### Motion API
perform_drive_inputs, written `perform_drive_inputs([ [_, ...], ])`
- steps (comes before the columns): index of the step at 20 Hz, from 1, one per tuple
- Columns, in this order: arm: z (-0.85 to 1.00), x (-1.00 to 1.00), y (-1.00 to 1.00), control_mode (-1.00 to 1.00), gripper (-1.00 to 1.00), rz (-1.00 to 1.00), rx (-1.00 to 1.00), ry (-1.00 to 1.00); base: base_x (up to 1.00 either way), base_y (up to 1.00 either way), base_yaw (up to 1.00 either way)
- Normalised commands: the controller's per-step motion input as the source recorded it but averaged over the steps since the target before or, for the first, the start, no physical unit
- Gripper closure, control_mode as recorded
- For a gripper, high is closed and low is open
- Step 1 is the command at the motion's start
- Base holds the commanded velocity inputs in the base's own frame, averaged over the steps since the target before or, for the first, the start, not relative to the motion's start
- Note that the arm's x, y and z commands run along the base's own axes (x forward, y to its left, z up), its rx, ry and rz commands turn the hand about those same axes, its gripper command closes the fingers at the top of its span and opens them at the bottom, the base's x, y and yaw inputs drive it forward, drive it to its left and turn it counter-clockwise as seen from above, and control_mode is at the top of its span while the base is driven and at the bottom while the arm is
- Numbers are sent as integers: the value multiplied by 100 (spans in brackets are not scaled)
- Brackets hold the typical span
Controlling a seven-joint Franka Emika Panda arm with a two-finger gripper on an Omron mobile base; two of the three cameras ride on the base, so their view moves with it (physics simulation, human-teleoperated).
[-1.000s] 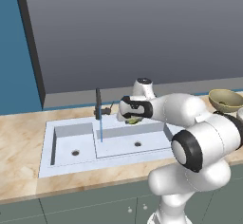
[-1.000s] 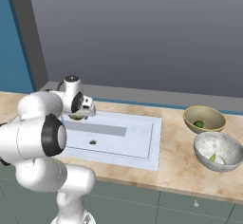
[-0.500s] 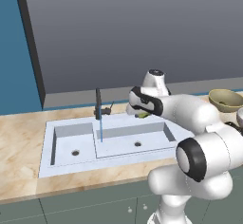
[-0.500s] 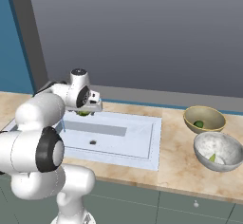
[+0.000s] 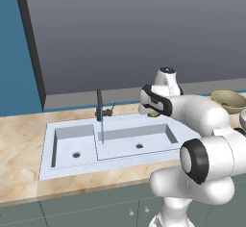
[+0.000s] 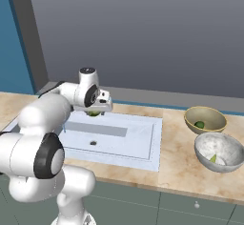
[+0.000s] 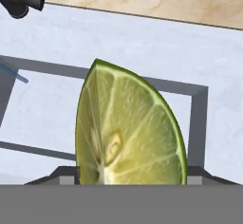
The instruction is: Pick the lemon wedges from the sink and place them in one bowl. Place the avocado in the other bowl. Then turn off the sink faucet.
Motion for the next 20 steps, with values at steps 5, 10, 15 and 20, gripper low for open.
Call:
perform_drive_inputs([
  [5,0,3,-49,-100,100,0,-4,0,0,0,0],
  [10,0,0,-59,-100,100,0,0,0,0,0,0],
  [15,3,0,-64,-100,100,0,0,0,0,0,0],
  [20,15,0,-58,-100,100,-5,0,1,0,0,0],
])
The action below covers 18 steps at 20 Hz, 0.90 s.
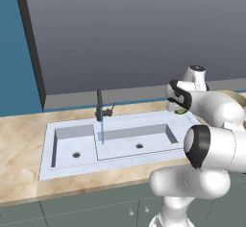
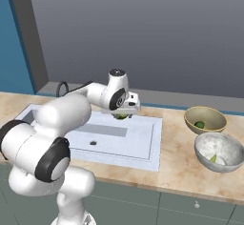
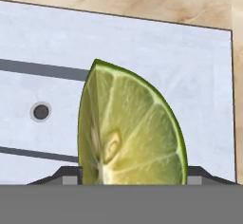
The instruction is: Pick the lemon wedges from the sink and place them in one bowl. Place the avocado in the other bowl. Then turn off the sink faucet.
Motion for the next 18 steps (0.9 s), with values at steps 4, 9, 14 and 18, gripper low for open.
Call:
perform_drive_inputs([
  [4,24,0,-51,-100,100,-10,-2,4,0,0,0],
  [9,24,0,-46,-100,100,-13,-3,6,0,0,0],
  [14,8,-3,-48,-100,100,-16,-3,5,0,0,0],
  [18,0,-14,-56,-100,100,-18,-2,0,0,0,0],
])
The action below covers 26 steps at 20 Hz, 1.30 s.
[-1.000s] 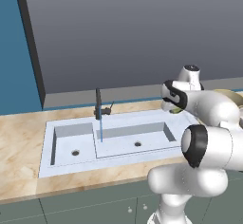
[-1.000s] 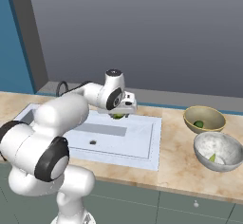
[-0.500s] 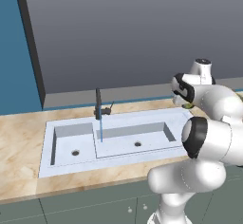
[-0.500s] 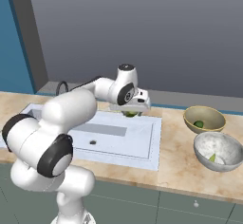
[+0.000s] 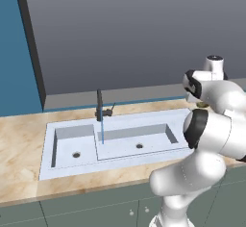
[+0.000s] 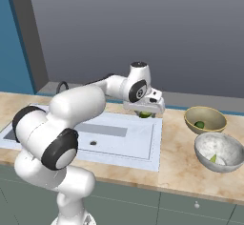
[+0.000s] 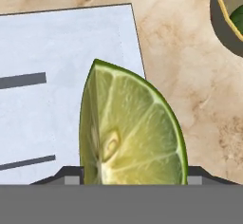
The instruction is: Pick the lemon wedges from the sink and place them in one bowl. Place the avocado in the other bowl. Then turn off the sink faucet.
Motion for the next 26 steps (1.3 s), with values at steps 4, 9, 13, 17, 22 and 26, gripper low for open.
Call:
perform_drive_inputs([
  [4,0,-18,-61,-100,100,-17,-3,0,0,0,0],
  [9,0,-15,-59,-100,100,-15,-6,0,0,0,0],
  [13,0,-2,-46,-100,100,-15,-4,0,0,0,0],
  [17,0,0,-40,-100,100,-14,-5,0,0,0,0],
  [22,0,-5,-43,-100,100,-15,-5,0,0,0,0],
  [26,0,-4,-42,-100,100,-15,-4,0,0,0,0],
])
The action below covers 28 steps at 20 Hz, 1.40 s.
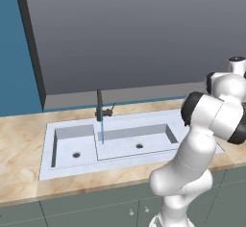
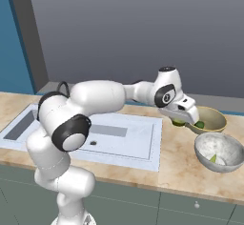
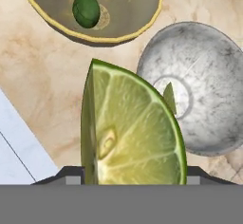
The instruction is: Pick the lemon wedges from the sink and place them in one bowl. Place the avocado in the other bowl. Then turn off the sink faucet.
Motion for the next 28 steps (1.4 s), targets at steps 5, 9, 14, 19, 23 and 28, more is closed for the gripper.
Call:
perform_drive_inputs([
  [5,0,-7,-42,-100,100,-15,-2,0,0,0,0],
  [9,0,-9,-43,-100,100,-14,0,0,0,0,0],
  [14,-6,-3,-29,-100,100,-11,0,0,0,0,0],
  [19,-13,0,-20,-100,100,-7,0,0,0,0,0],
  [23,-15,0,-18,-100,100,-6,0,0,0,0,0],
  [28,-16,0,-21,-100,100,-6,0,0,0,0,0],
])
